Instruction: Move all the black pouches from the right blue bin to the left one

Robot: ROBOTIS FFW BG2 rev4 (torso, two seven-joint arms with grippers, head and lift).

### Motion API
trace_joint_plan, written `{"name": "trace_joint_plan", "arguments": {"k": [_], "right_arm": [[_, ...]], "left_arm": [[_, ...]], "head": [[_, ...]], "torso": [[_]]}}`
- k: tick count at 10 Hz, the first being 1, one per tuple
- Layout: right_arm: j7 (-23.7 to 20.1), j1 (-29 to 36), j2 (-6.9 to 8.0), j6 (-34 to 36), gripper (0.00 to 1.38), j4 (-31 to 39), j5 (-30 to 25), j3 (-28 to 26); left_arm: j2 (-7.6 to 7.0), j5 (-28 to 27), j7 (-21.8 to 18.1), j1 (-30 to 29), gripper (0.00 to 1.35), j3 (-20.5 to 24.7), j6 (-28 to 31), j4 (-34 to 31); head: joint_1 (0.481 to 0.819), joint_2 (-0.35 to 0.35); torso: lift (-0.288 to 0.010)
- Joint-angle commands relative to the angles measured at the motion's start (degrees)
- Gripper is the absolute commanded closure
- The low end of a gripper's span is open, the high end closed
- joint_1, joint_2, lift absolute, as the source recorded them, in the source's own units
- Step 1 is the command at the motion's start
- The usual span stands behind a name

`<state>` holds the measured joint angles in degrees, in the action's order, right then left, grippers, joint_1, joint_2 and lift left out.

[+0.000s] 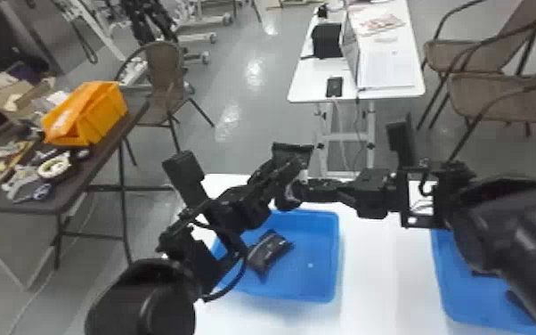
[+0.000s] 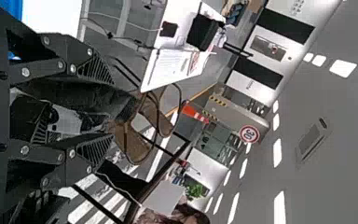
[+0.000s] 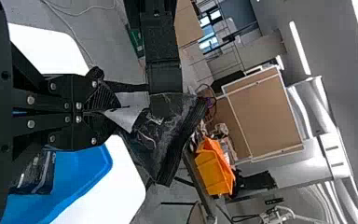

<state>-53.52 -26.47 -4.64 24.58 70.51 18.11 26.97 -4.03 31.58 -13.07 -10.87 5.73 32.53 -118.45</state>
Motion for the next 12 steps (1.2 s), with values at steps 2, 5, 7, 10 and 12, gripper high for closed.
{"name": "trace_joint_plan", "arguments": {"k": [2, 5, 7, 10, 12], "right_arm": [[0.2, -0.1, 0.07, -0.2, 1.25, -0.6, 0.3, -0.1], [0.5, -0.2, 0.16, -1.2, 1.25, -1.3, 1.3, -0.3], [0.9, 1.6, 0.25, -2.0, 0.36, -1.5, 1.1, -3.7], [9.6, 14.4, 0.25, -2.3, 0.19, 9.4, -6.0, -18.2], [12.1, 20.1, 1.04, -1.9, 0.28, 12.3, -7.2, -23.7]], "left_arm": [[0.95, -0.9, 0.1, -1.0, 1.21, 0.0, -4.0, 0.0], [2.01, -2.0, 0.6, -2.2, 1.21, 0.4, -7.3, 0.0], [3.41, -10.9, 1.3, -4.1, 1.21, 2.2, -11.8, 0.2], [4.18, -22.0, 2.2, -7.1, 1.21, 4.0, -12.9, 6.0], [3.59, -24.6, 1.9, -7.3, 1.21, 2.6, -14.8, 12.4]], "head": [[0.695, 0.285], [0.695, 0.292], [0.695, 0.3], [0.695, 0.296], [0.695, 0.247]], "torso": [[0.01], [0.01], [0.01], [0.01], [0.01]]}}
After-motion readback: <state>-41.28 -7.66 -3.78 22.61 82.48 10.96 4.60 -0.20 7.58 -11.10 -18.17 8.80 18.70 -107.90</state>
